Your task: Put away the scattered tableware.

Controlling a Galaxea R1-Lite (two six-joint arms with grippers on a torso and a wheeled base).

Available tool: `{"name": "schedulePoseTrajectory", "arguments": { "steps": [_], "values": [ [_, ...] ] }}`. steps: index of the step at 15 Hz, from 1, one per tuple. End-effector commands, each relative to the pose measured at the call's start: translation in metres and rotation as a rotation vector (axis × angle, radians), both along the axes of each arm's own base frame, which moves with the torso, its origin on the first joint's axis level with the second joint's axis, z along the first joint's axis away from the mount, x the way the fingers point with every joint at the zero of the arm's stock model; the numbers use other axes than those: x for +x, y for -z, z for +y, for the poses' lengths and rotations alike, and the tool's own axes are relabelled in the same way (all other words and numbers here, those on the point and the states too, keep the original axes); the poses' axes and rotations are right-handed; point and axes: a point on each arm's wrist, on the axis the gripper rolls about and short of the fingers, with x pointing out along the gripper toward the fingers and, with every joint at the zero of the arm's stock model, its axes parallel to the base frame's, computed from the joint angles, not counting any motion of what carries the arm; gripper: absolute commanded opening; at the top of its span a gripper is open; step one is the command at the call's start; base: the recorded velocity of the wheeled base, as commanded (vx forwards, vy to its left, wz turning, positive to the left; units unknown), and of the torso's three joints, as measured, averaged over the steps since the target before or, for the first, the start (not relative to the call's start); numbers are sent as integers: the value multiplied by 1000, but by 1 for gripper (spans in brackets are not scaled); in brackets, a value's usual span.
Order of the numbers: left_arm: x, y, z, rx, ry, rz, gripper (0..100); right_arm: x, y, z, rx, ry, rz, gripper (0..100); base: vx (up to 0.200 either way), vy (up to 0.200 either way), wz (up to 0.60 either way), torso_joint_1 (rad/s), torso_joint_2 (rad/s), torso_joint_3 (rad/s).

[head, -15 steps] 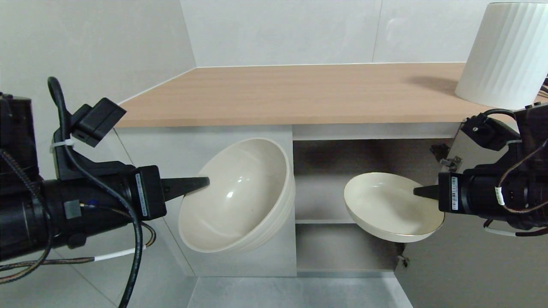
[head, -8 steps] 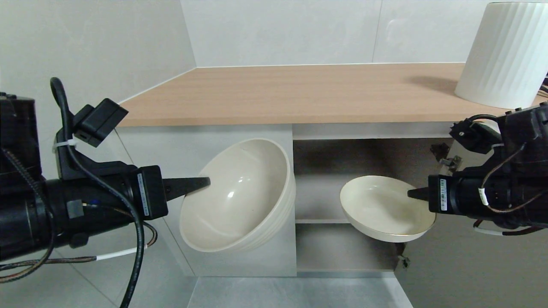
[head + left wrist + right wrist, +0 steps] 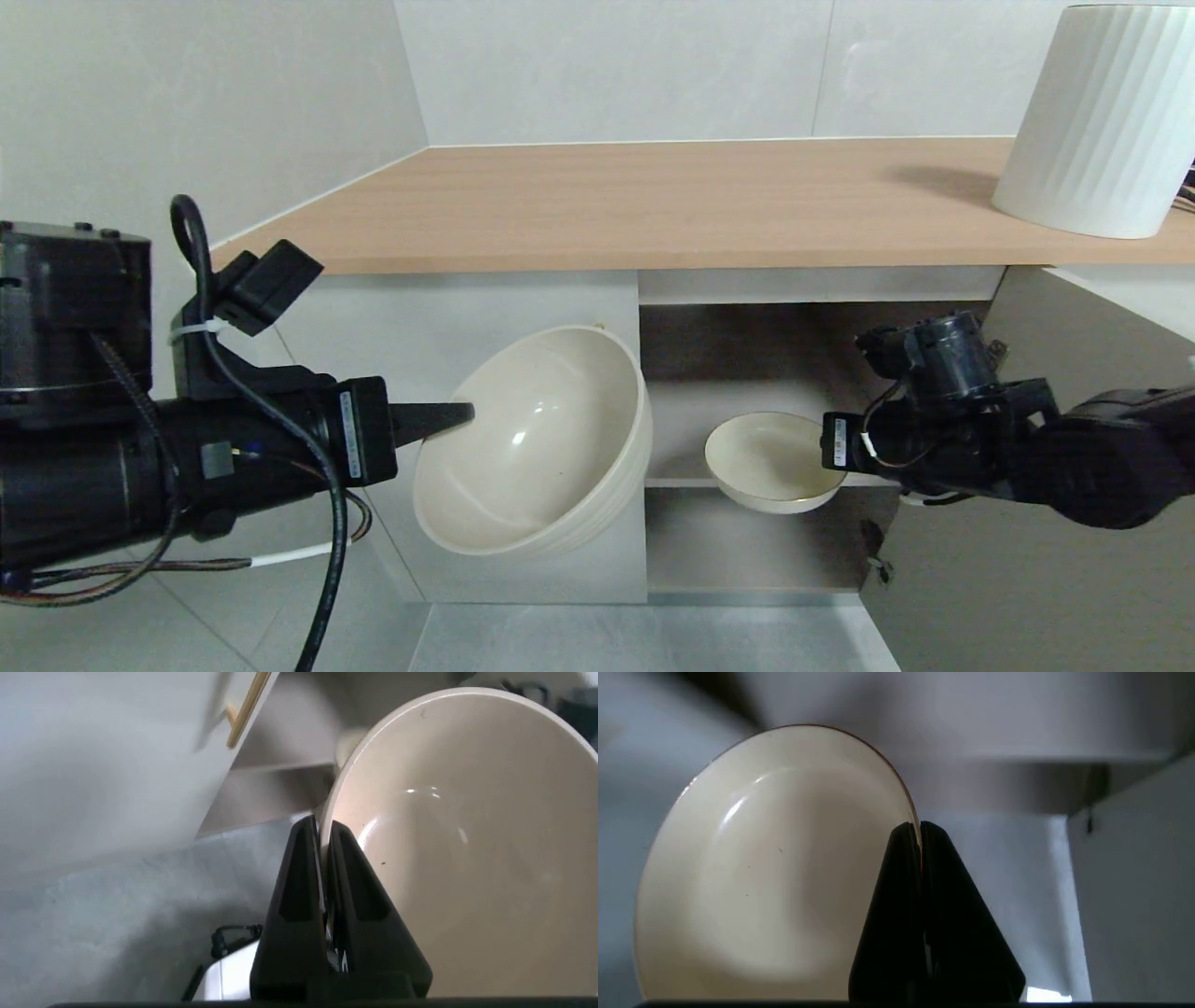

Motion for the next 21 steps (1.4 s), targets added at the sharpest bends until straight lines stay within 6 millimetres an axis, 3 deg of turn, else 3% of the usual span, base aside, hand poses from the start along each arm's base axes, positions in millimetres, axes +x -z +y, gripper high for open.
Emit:
{"name": "schedulePoseTrajectory", "arguments": {
  "steps": [1,5,11,21],
  "values": [
    [18,23,-9,60,1,79,0,38,66,-9,-74,126,50,0,0,0,0,0,0,0],
    [31,51,-19,134,29,157,0,70,106,-11,-69,178,-4,0,0,0,0,0,0,0],
    [31,59,-26,156,51,183,0,108,135,-9,-98,252,-31,0,0,0,0,0,0,0],
    [32,61,-27,163,44,188,0,141,144,-3,-62,338,-99,0,0,0,0,0,0,0]
  ]
}}
